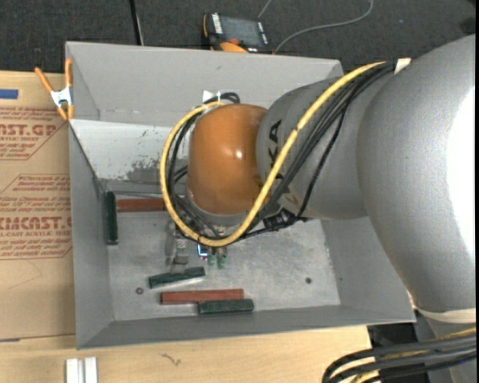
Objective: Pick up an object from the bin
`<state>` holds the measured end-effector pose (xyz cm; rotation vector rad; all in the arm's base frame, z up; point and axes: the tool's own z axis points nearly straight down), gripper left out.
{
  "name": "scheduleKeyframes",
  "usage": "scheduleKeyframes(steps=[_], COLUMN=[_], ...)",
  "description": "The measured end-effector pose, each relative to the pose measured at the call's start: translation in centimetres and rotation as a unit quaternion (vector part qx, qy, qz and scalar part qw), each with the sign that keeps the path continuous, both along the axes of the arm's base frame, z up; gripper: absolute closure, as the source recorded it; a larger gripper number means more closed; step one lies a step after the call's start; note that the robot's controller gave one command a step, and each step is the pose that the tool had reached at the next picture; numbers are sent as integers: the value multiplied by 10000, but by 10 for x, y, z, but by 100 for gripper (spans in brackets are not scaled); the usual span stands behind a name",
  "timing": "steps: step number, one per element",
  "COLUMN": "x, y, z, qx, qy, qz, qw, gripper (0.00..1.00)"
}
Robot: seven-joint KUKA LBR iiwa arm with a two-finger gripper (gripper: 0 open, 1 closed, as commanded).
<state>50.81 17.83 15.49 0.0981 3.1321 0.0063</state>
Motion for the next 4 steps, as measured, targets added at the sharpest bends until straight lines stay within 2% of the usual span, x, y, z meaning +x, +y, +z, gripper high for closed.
scheduleKeyframes(steps=[1, 2, 3, 4], x=[-2, -14, -13, -13], y=[-1, -35, -33, -37], z=[-4, -90, -86, 48], qx=[-10, -37, -18, -6], qy=[39, 76, 44, 0], qz=[-5, 224, 231, 219], qw=[10000, 9997, 9997, 9998], gripper=[0, 0, 100, 100])
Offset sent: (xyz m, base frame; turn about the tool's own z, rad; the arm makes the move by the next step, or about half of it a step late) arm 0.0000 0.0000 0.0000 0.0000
